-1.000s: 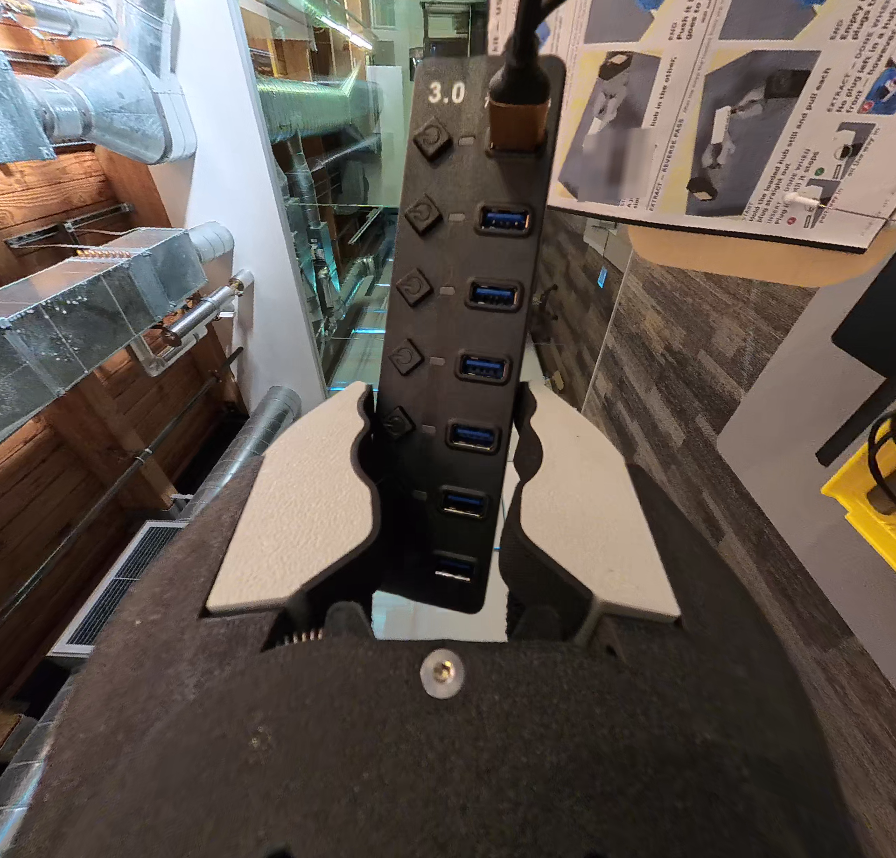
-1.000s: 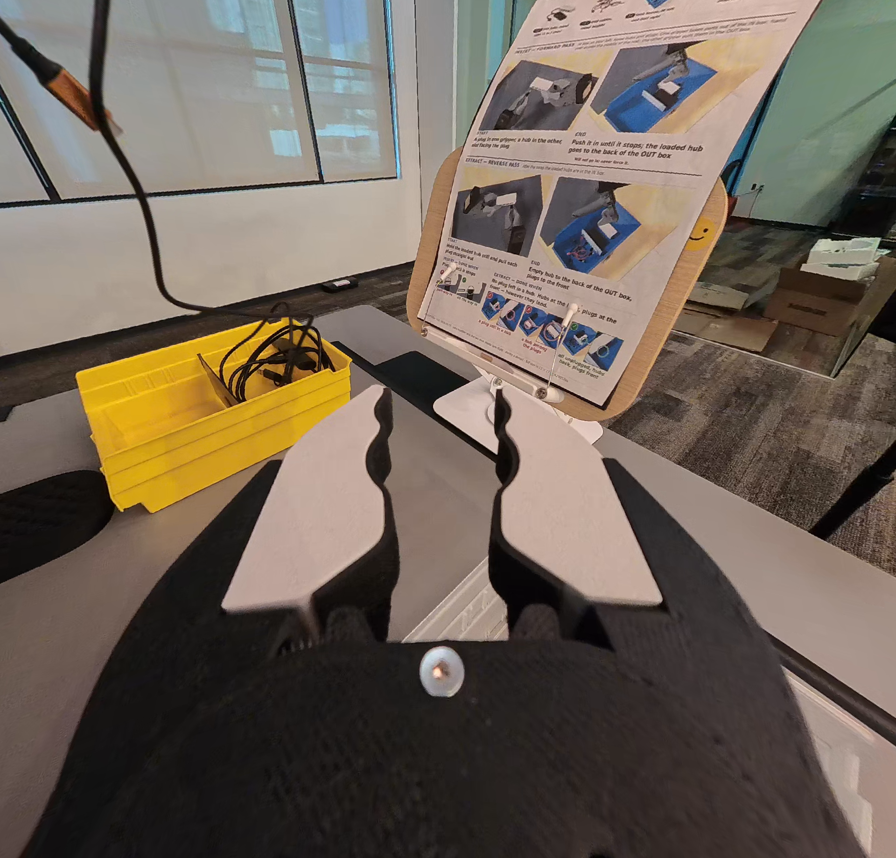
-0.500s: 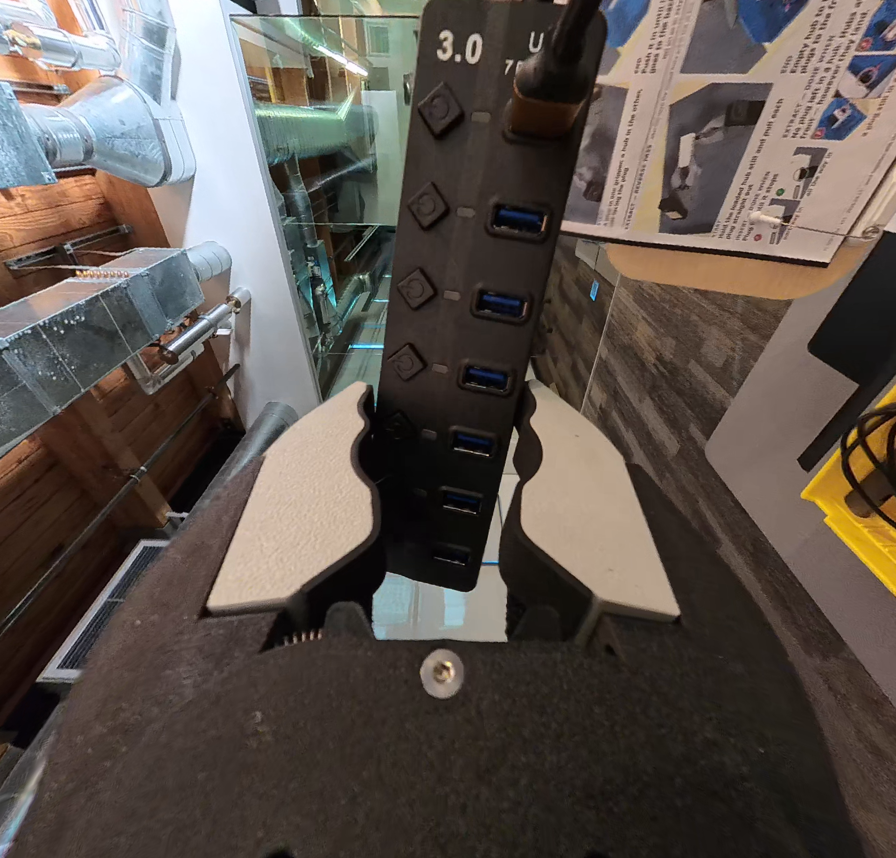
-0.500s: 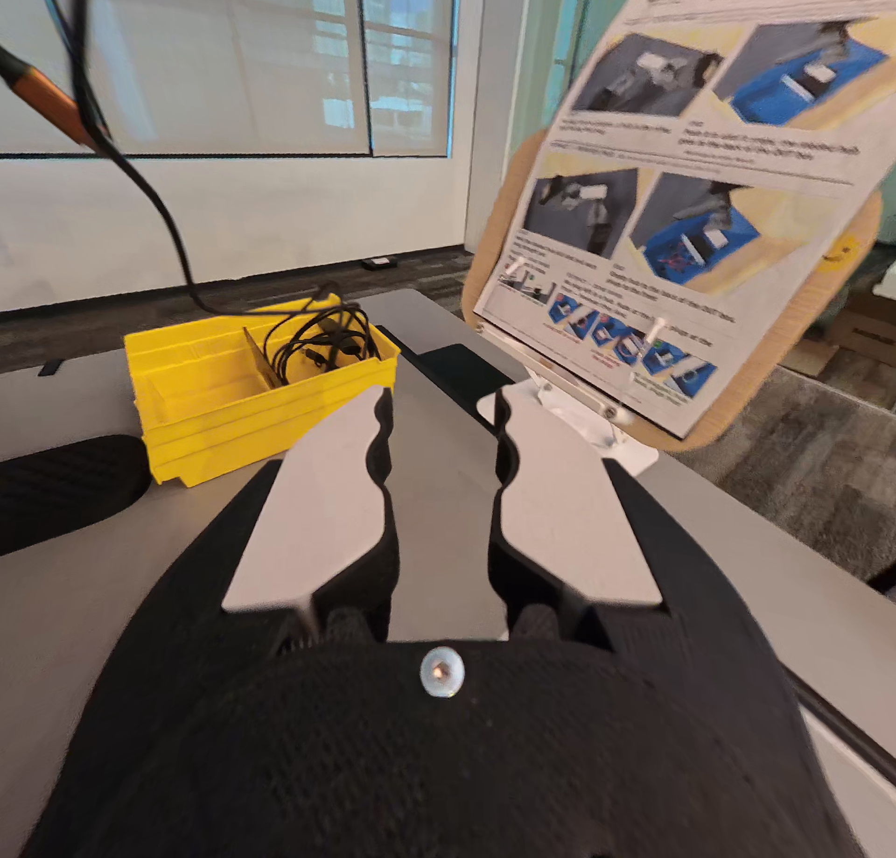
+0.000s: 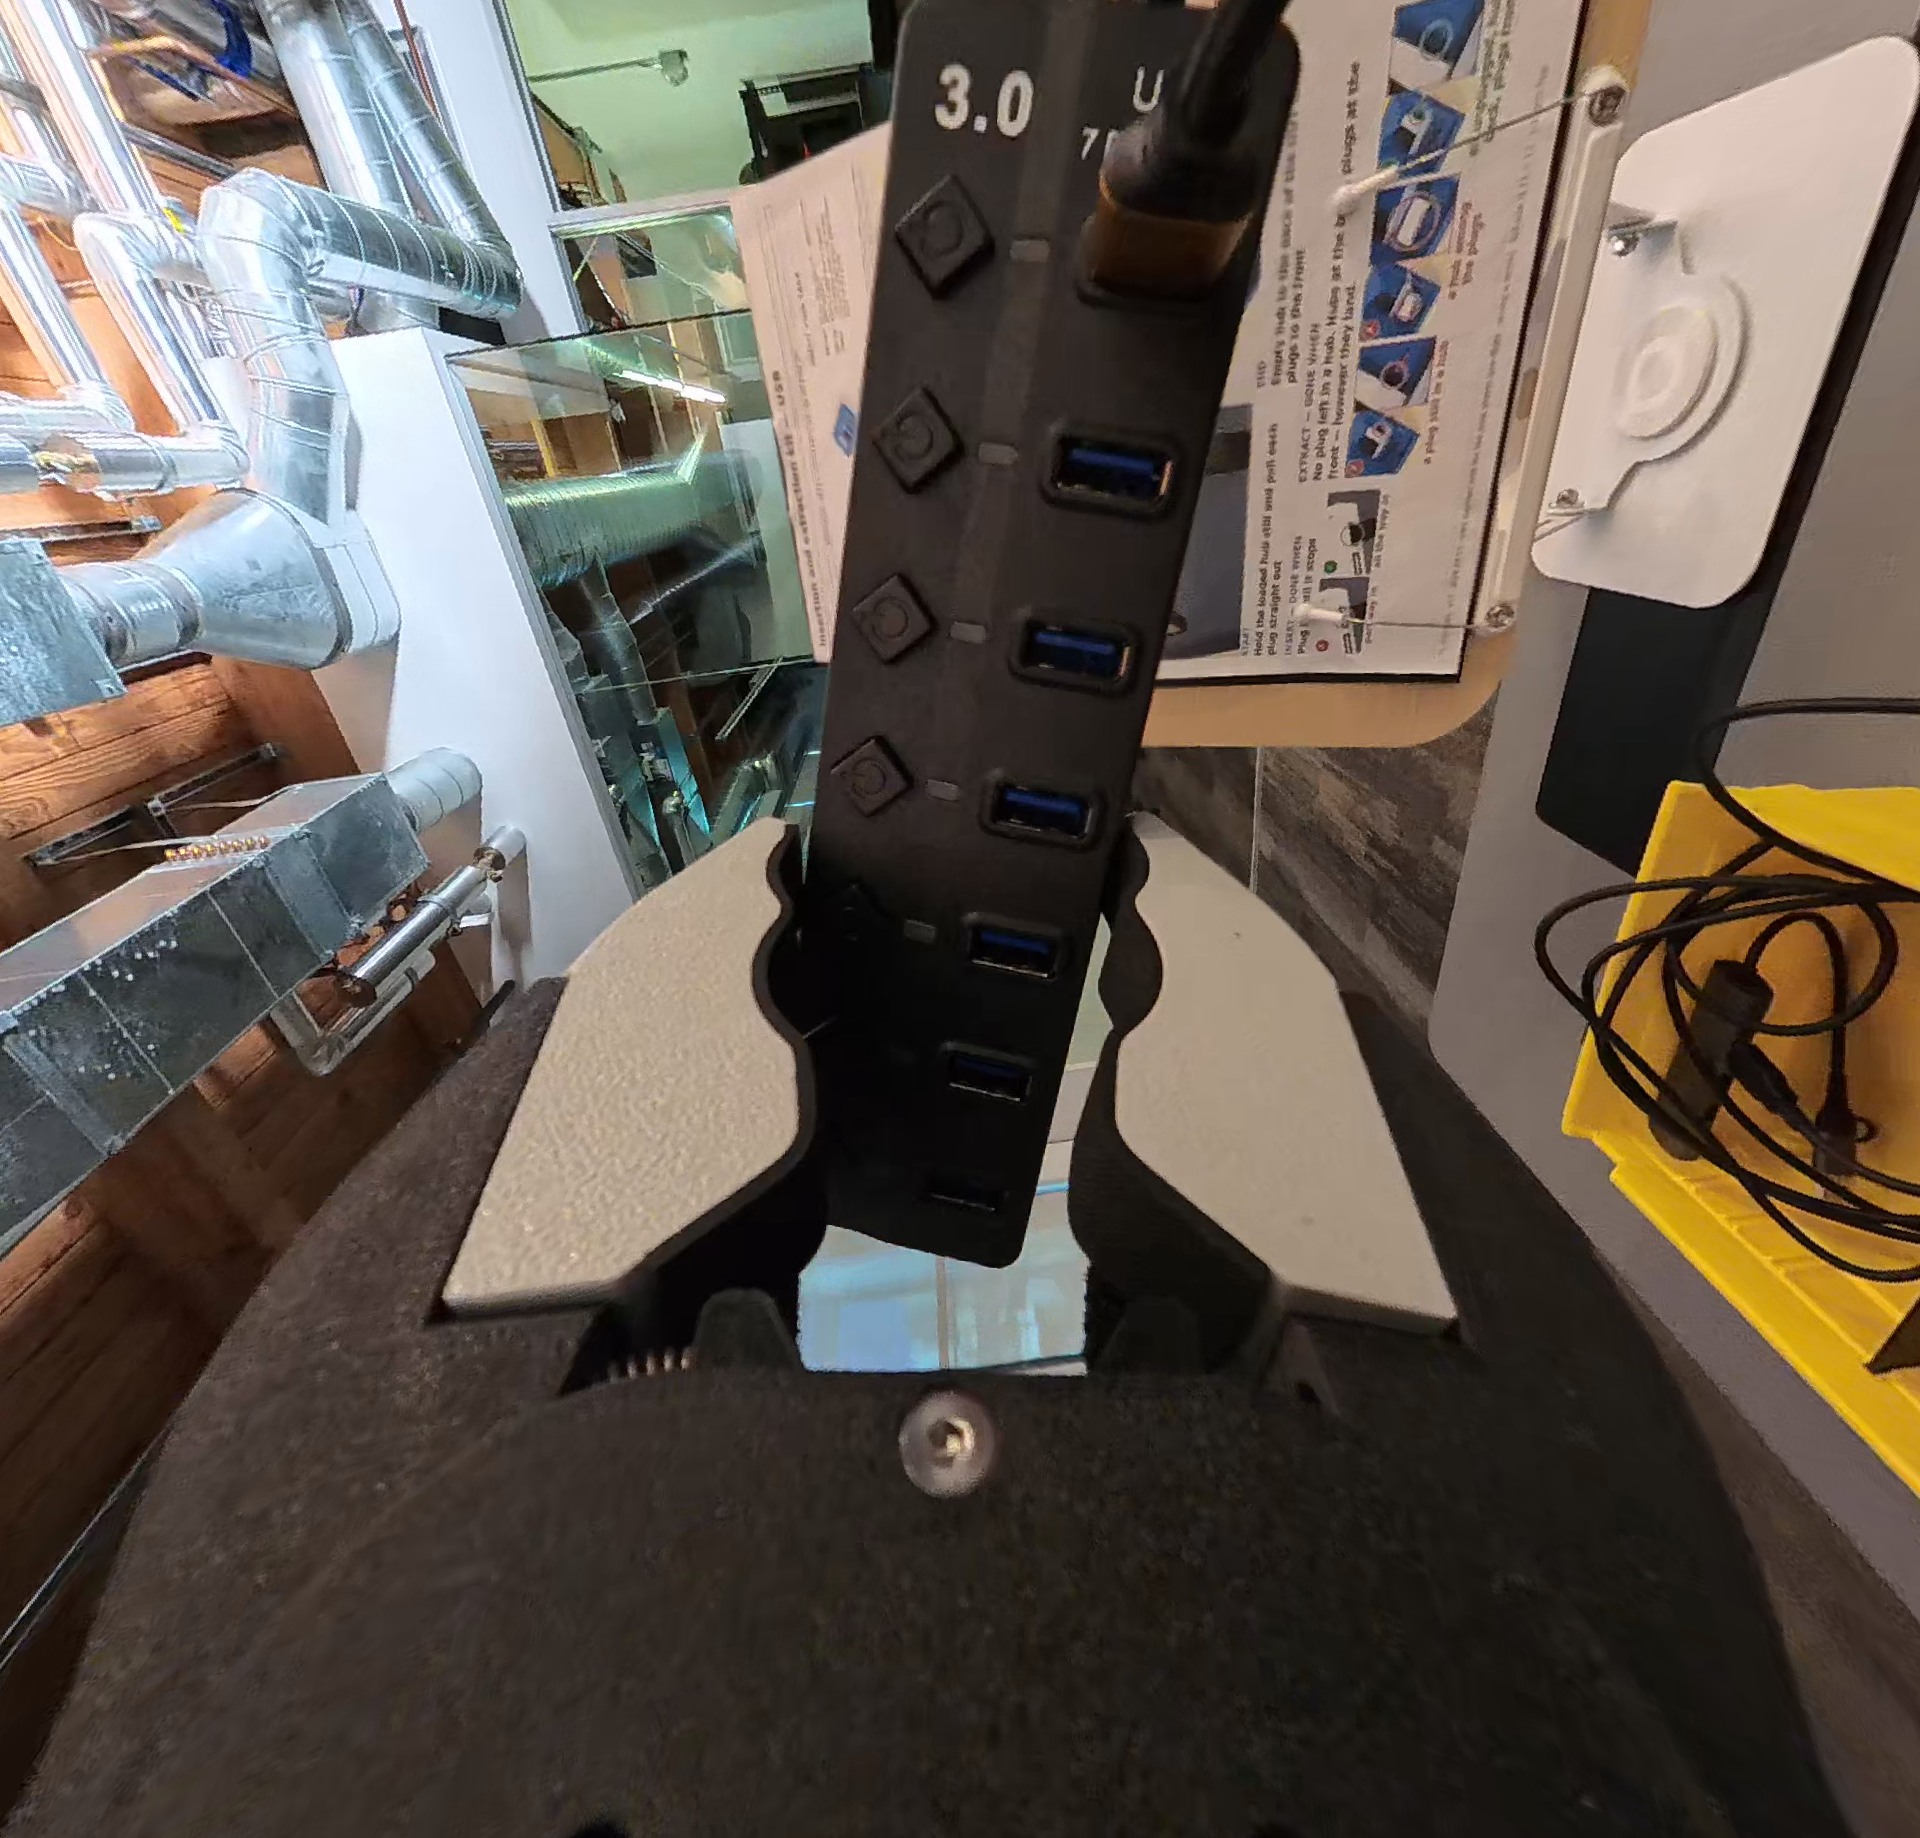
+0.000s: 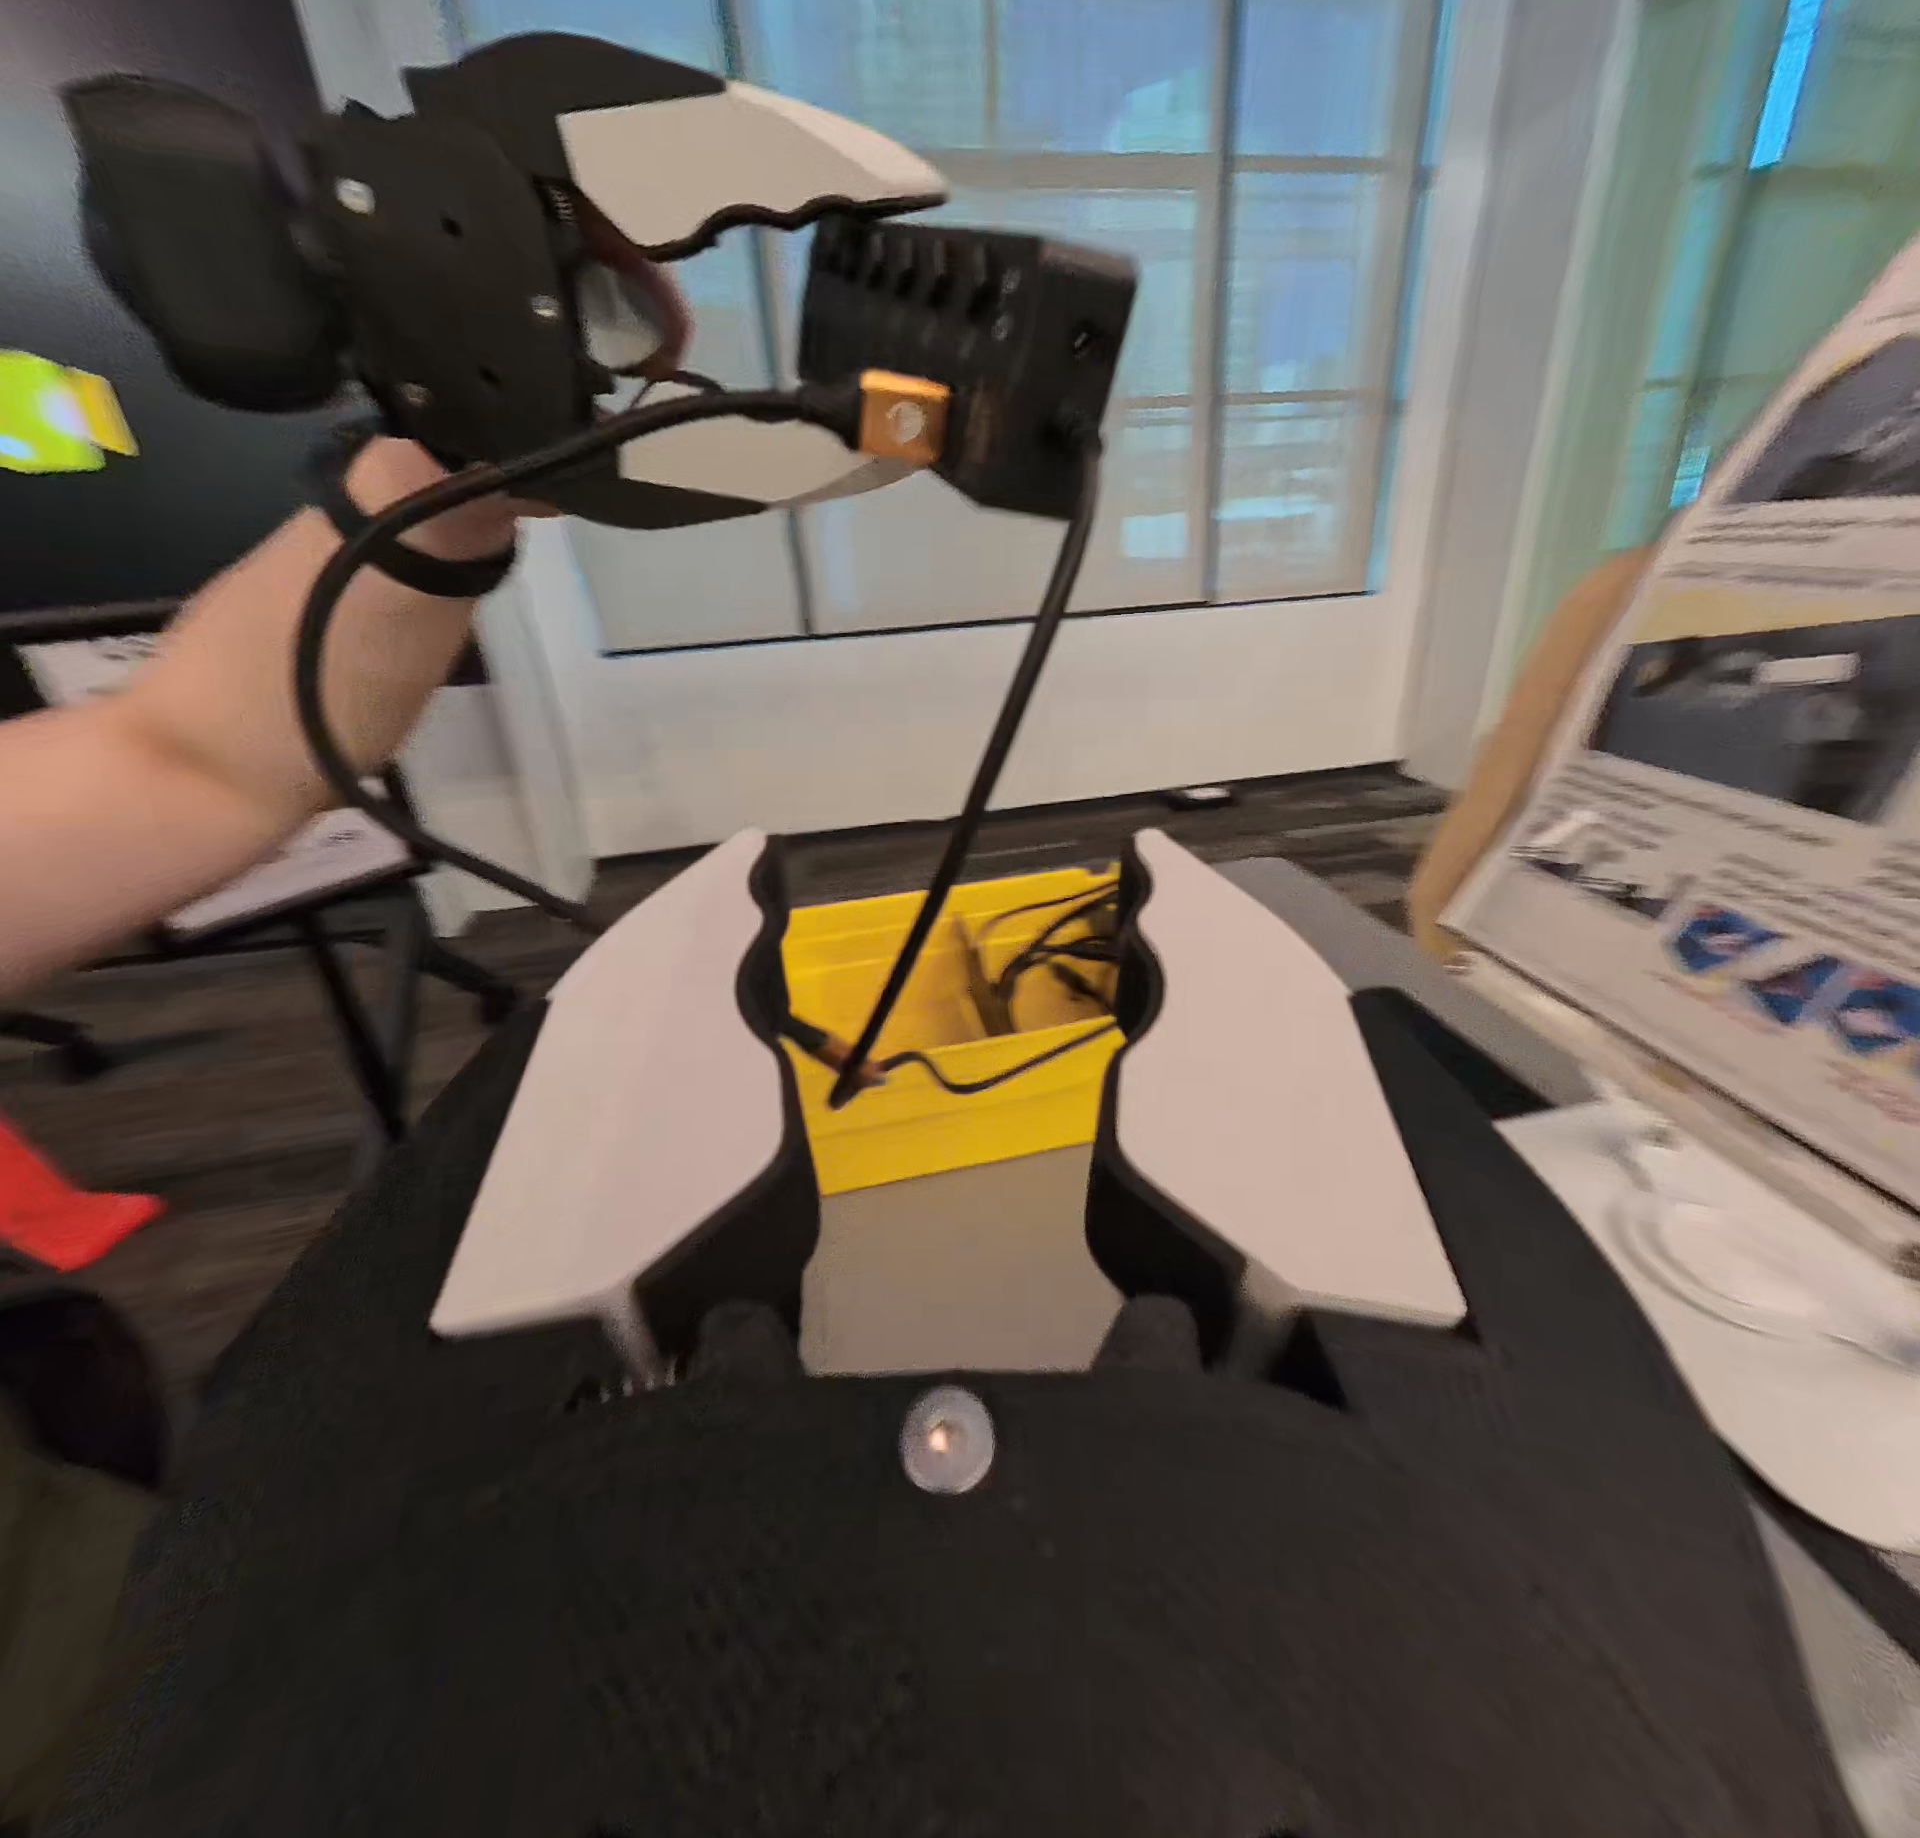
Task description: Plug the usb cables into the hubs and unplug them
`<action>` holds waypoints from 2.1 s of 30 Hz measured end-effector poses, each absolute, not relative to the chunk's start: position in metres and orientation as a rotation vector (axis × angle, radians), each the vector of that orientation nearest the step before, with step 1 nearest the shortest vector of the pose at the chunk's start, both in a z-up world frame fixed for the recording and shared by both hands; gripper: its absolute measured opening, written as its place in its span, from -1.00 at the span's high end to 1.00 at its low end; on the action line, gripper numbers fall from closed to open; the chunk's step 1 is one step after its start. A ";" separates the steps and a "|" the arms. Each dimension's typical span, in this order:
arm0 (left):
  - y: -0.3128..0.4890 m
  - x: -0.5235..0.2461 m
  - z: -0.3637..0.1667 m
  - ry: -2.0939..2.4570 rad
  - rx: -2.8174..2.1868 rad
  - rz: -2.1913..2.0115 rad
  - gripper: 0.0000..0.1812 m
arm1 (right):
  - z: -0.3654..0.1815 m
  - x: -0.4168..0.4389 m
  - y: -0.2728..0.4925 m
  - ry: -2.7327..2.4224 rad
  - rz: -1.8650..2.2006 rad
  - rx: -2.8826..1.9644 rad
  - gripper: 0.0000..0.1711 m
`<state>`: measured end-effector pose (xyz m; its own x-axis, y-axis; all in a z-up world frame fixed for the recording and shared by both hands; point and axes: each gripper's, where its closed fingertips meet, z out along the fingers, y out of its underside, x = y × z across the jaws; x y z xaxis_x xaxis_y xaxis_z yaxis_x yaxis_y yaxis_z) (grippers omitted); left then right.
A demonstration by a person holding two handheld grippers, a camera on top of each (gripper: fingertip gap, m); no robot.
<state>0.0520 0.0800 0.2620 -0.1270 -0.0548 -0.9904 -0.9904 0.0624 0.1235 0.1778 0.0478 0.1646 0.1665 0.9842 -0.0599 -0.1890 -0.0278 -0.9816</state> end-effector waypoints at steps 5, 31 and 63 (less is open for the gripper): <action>0.083 0.043 0.292 1.301 -1.148 1.246 0.39 | 0.141 0.152 0.047 -1.021 1.174 -1.189 0.24; 0.042 -0.015 0.350 1.150 -1.197 1.296 0.39 | 0.075 0.020 0.044 -0.952 0.800 -1.006 0.94; -0.004 -0.131 0.411 0.818 -1.305 1.183 0.40 | 0.375 0.099 0.055 -1.210 -0.189 -0.886 0.94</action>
<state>-0.1309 -0.0045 0.4112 0.2526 0.1819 -0.9503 -0.9534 -0.1205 -0.2765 0.0991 0.0552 0.3750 0.3821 0.3168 0.8681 0.5662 0.6621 -0.4909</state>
